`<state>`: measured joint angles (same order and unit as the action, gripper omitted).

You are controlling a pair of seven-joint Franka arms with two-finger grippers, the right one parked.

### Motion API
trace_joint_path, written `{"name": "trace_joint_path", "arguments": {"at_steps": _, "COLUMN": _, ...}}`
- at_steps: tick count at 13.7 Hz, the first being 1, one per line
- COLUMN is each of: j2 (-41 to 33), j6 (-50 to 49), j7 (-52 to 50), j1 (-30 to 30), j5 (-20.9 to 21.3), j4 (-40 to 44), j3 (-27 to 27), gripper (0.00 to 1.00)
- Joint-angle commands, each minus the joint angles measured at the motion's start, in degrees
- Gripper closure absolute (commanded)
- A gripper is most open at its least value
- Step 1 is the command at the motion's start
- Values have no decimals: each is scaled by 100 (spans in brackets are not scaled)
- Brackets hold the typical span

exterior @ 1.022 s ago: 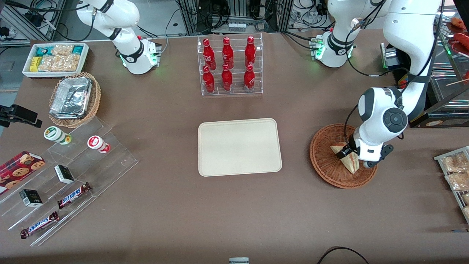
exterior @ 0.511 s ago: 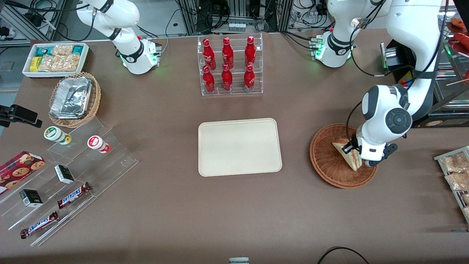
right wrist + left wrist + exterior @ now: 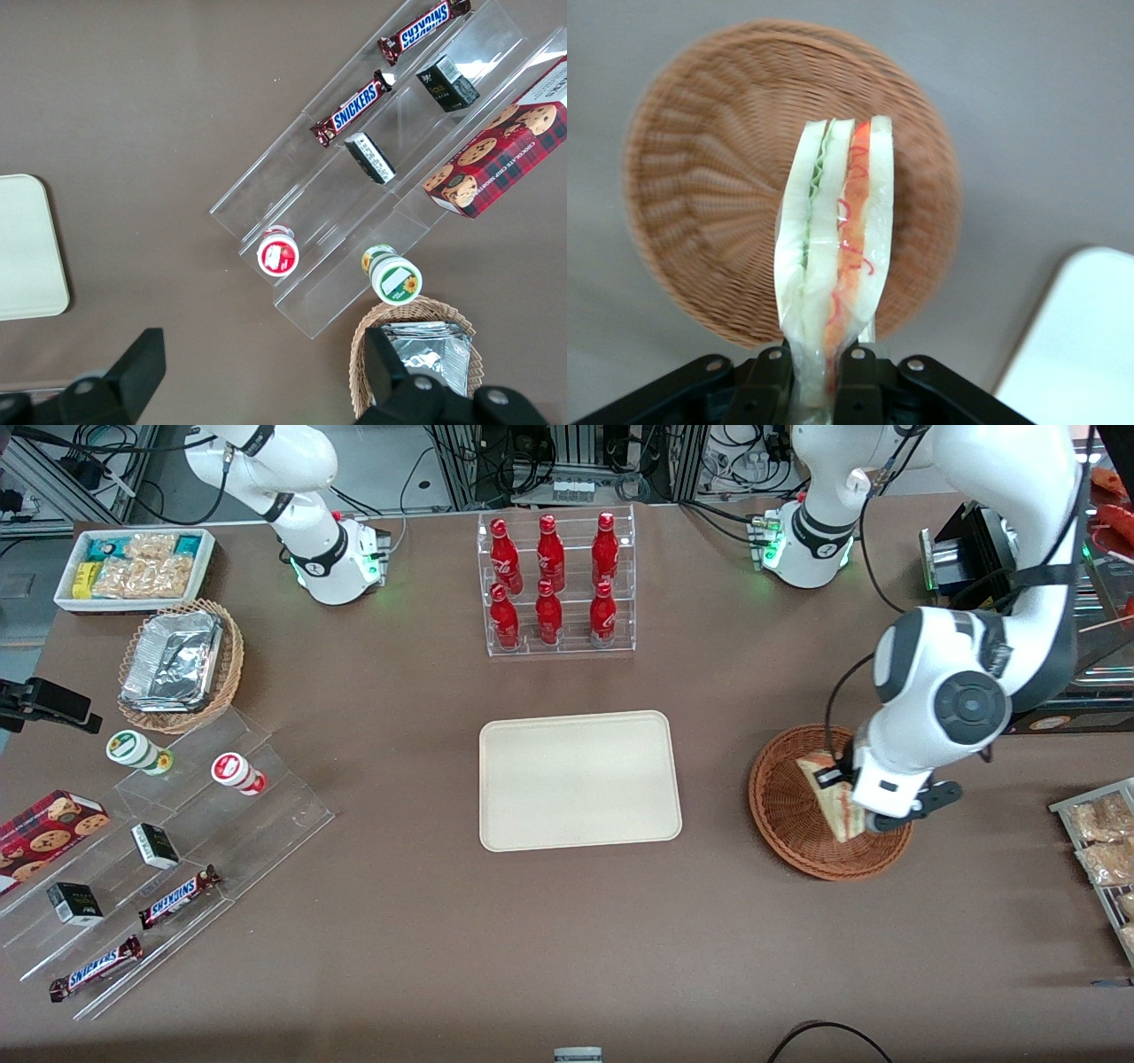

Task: Place sandwich from basket to tray
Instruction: 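Lift the sandwich with the left gripper and carry it over the cream tray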

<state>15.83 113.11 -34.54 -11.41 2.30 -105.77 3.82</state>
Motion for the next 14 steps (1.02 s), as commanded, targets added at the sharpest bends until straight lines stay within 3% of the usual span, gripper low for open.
{"name": "trace_joint_path", "arguments": {"at_steps": 1, "j2": 656, "j6": -420, "j7": 71, "j1": -624, "j5": -62, "j4": 889, "j3": -4, "gripper": 100}}
{"name": "trace_joint_path", "arguments": {"at_steps": 4, "j2": 1087, "j6": -412, "j7": -34, "j1": -1231, "j5": -396, "j4": 1408, "j3": -4, "gripper": 100}}
{"name": "trace_joint_path", "arguments": {"at_steps": 7, "j2": 1781, "j6": -430, "j7": -122, "j1": -1810, "j5": -397, "j4": 2225, "j3": -4, "gripper": 100}}
{"name": "trace_joint_path", "arguments": {"at_steps": 14, "j2": 3012, "j6": -325, "j7": -1396, "j1": -2813, "j5": -388, "j4": 3482, "j3": -4, "gripper": 100}}
